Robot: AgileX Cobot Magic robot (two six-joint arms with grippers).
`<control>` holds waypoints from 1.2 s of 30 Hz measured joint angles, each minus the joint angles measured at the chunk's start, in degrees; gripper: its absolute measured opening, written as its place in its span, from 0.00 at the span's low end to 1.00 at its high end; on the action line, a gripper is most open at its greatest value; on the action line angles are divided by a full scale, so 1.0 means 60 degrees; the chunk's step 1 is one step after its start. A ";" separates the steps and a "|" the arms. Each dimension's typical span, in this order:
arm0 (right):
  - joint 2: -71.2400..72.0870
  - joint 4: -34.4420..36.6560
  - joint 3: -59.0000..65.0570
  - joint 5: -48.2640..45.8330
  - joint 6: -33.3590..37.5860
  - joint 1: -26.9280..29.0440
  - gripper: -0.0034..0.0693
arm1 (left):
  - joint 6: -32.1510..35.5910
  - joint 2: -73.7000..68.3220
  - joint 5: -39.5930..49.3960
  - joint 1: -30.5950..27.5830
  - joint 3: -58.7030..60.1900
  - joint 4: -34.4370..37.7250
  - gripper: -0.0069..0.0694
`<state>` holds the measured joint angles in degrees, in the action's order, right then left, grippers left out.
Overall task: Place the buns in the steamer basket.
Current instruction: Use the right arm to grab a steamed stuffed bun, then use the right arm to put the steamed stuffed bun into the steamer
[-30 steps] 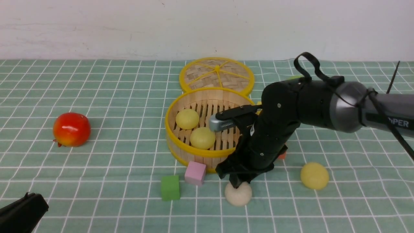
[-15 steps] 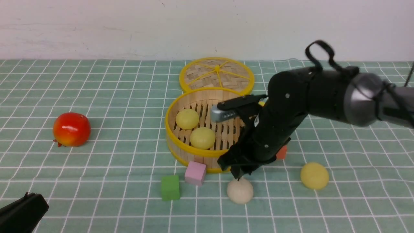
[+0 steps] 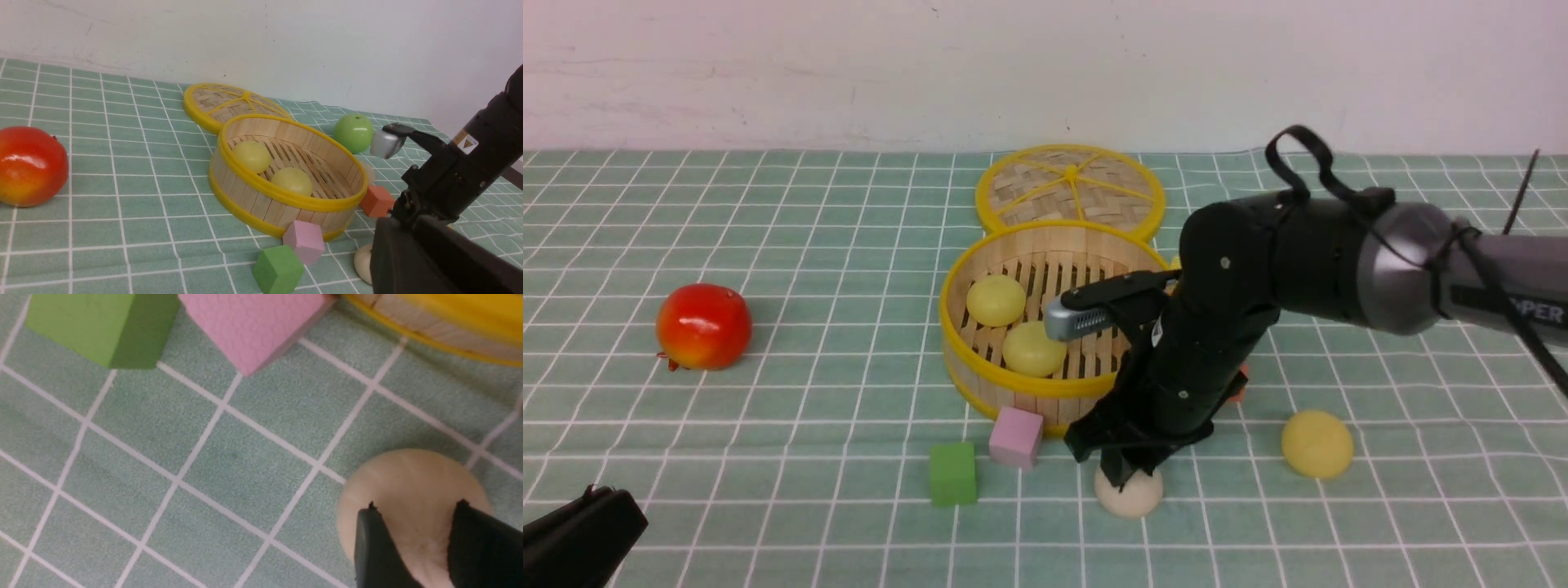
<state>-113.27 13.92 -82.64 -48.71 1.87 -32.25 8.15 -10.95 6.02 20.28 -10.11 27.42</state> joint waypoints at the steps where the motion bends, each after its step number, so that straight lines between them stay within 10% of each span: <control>1: -0.0082 0.0016 0.0000 0.0048 0.0000 0.0000 0.41 | 0.0000 0.0000 0.0000 0.0000 0.0000 0.0000 0.17; 8: -0.0183 0.0019 0.0000 0.0185 0.0118 -0.0007 0.37 | 0.0000 0.0000 0.0000 0.0000 0.0011 0.0000 0.17; 16: 0.0073 -0.0015 0.0000 -0.0125 0.0599 -0.0050 0.06 | 0.0000 0.0000 0.0000 0.0000 0.0048 0.0000 0.17; 24: 0.1406 -0.0313 -0.0574 -0.0597 0.0677 -0.0043 0.06 | 0.0000 0.0000 0.0000 0.0000 0.0058 0.0000 0.18; 36: -0.0419 -0.0408 -0.0946 0.3766 0.0677 0.0690 0.10 | 0.0000 0.0000 0.0000 0.0000 0.0058 0.0000 0.19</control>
<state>-115.78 11.47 -88.31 -26.12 5.93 -28.11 8.15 -10.95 6.02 20.28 -9.77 27.42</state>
